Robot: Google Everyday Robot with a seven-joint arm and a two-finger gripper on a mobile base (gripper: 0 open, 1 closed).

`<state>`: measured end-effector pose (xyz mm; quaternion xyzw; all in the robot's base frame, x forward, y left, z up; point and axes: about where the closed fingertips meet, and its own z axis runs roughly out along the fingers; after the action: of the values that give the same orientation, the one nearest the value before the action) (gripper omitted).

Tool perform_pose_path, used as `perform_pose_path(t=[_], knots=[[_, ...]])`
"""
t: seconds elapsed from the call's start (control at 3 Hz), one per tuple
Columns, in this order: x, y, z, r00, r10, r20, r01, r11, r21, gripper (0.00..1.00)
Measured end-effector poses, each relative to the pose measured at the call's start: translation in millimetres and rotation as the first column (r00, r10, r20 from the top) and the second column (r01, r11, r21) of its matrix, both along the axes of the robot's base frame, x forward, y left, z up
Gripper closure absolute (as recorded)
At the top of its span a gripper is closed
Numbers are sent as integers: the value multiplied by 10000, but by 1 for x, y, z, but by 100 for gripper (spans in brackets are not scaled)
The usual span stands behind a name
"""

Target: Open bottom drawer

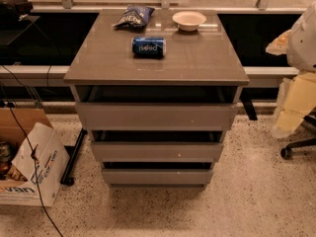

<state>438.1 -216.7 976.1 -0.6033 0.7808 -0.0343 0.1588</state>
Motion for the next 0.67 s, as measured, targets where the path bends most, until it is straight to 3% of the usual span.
perform_pose_path(t=[0.33,0.67], knots=[[0,0,1,10000,2,44,-2,10000,10,0],[2,3,-11,9999,107,24,-108,9984,558,0]])
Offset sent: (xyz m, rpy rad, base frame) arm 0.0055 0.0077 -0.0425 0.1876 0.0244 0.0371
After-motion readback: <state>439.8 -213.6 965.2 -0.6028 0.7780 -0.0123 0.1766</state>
